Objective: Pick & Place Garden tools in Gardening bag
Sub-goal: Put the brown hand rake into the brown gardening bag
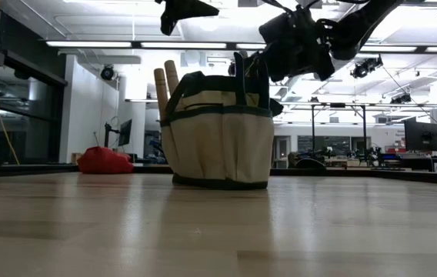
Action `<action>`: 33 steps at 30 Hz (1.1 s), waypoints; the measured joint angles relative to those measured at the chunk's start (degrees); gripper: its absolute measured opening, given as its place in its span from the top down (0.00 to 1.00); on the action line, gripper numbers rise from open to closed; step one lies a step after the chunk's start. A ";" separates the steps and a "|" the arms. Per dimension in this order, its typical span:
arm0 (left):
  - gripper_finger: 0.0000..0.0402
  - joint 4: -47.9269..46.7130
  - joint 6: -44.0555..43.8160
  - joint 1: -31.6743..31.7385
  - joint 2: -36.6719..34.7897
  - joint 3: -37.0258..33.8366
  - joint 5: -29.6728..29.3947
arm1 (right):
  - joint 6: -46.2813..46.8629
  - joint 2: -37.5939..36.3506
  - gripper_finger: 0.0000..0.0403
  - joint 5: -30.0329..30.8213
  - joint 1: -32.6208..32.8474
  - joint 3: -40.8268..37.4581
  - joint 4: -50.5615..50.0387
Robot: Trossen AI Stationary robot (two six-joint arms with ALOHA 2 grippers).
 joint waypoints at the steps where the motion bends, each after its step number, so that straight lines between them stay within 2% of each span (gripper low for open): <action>1: 0.58 0.00 0.00 0.00 0.00 0.00 0.00 | 0.34 0.00 0.85 0.02 -0.05 0.00 0.01; 10: 0.58 0.00 0.00 0.00 0.00 0.00 0.06 | 3.88 0.00 0.85 0.45 -1.88 0.00 -0.08; 21: 0.58 -0.03 0.00 0.00 0.00 0.00 0.13 | 9.15 -0.02 0.85 -5.23 -5.65 0.00 0.23; 33: 0.58 -0.04 0.00 -0.02 0.00 0.00 0.19 | 14.45 -0.09 0.85 -5.67 -6.82 0.00 -0.93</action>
